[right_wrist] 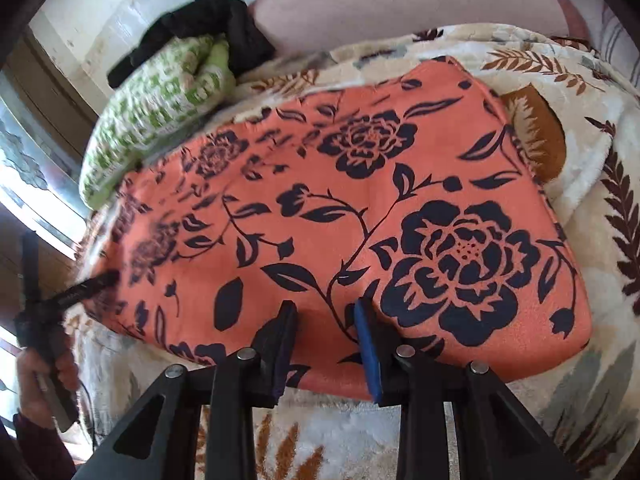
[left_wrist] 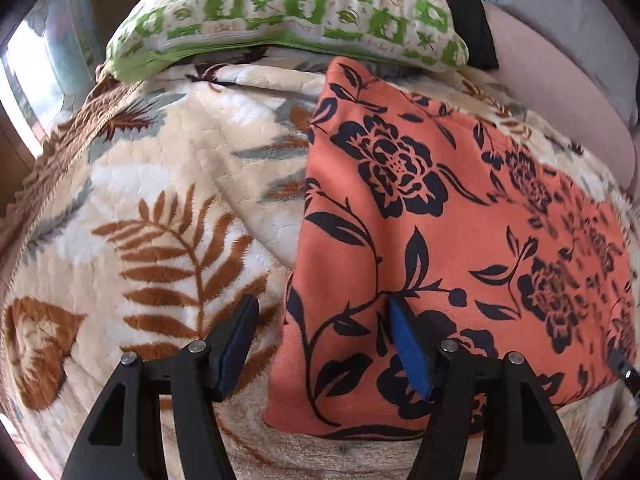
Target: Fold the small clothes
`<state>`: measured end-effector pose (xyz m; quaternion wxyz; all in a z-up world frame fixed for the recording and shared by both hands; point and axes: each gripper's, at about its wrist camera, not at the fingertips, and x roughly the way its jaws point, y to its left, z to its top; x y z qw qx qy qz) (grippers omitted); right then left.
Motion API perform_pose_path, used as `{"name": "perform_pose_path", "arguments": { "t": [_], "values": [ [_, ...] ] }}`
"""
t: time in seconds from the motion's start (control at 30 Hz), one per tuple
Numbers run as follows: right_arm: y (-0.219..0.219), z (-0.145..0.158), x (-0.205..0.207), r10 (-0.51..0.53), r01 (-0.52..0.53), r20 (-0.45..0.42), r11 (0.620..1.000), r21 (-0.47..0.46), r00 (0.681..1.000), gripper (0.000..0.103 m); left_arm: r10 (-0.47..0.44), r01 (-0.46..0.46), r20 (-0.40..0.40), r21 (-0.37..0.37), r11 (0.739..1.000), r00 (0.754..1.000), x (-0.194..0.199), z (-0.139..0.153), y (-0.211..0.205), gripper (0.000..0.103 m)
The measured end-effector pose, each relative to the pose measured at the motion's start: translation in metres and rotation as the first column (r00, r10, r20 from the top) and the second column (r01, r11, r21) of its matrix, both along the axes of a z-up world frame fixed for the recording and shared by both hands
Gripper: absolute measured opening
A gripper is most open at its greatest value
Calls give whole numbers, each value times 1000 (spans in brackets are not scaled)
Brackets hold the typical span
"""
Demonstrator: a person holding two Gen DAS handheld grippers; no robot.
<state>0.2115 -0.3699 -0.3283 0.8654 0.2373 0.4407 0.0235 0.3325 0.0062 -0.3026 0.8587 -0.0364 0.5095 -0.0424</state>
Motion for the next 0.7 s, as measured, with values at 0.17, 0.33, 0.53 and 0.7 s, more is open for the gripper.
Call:
{"name": "perform_pose_path", "arguments": {
  "t": [0.17, 0.33, 0.53, 0.7],
  "values": [
    [-30, 34, -35, -72, 52, 84, 974, 219, 994, 61, 73, -63, 62, -141, 988, 995, -47, 30, 35, 68],
    [-60, 13, -70, -211, 134, 104, 862, 489, 972, 74, 77, -60, 30, -383, 922, 997, -84, 26, 48, 69],
    [-100, -26, -80, -411, 312, 14, 713, 628, 912, 74, 101, -80, 26, -438, 896, 995, -70, 10, 49, 70],
    [-128, -39, -69, -511, 425, -46, 659, 621, 859, 74, 148, -133, -20, -569, 812, 989, -51, -8, 57, 70]
  ]
}}
